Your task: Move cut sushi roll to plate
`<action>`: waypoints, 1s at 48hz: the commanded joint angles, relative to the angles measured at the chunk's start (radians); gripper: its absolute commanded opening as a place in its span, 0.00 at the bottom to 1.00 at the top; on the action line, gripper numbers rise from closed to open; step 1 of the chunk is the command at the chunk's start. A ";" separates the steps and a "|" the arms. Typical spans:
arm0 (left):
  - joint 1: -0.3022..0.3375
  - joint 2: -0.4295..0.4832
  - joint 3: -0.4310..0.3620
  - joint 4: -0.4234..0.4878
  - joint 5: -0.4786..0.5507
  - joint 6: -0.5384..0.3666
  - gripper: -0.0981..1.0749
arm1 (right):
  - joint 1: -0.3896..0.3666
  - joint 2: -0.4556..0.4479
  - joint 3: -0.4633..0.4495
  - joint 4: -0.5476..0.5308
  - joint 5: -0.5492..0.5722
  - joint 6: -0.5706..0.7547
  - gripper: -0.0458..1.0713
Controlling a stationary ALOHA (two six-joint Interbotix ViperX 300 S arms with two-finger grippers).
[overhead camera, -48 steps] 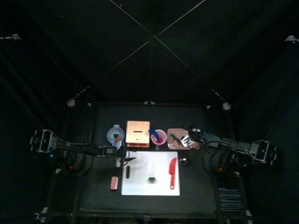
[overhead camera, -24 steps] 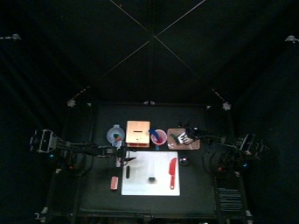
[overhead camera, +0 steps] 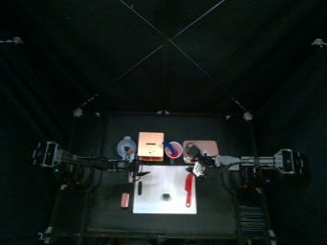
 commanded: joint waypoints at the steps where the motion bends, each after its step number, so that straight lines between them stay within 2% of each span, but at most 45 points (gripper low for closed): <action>1: 0.005 -0.005 -0.018 -0.005 -0.005 -0.002 0.76 | 0.054 0.069 -0.098 0.000 -0.002 -0.006 0.90; 6: 0.003 -0.005 -0.017 -0.015 0.002 0.000 0.76 | 0.117 0.184 -0.207 0.000 0.018 -0.012 0.90; 12: 0.003 -0.005 -0.009 -0.023 0.005 -0.002 0.76 | 0.169 0.281 -0.290 -0.017 0.061 -0.017 0.90; 18: 0.005 -0.005 -0.011 -0.026 0.003 0.000 0.77 | 0.175 0.334 -0.334 -0.040 0.112 -0.017 0.90; 31: 0.002 -0.008 -0.009 -0.031 0.006 -0.002 0.76 | 0.199 0.423 -0.408 -0.038 0.094 -0.015 0.88; 38: 0.002 -0.014 -0.005 -0.032 0.006 -0.002 0.76 | 0.195 0.459 -0.411 -0.041 0.089 -0.017 0.75; 43: 0.002 -0.015 0.003 -0.041 0.006 -0.002 0.76 | 0.195 0.457 -0.414 -0.044 0.081 -0.017 0.55; 48: 0.003 -0.015 0.008 -0.043 0.006 -0.002 0.76 | 0.193 0.443 -0.416 -0.060 0.087 -0.008 0.43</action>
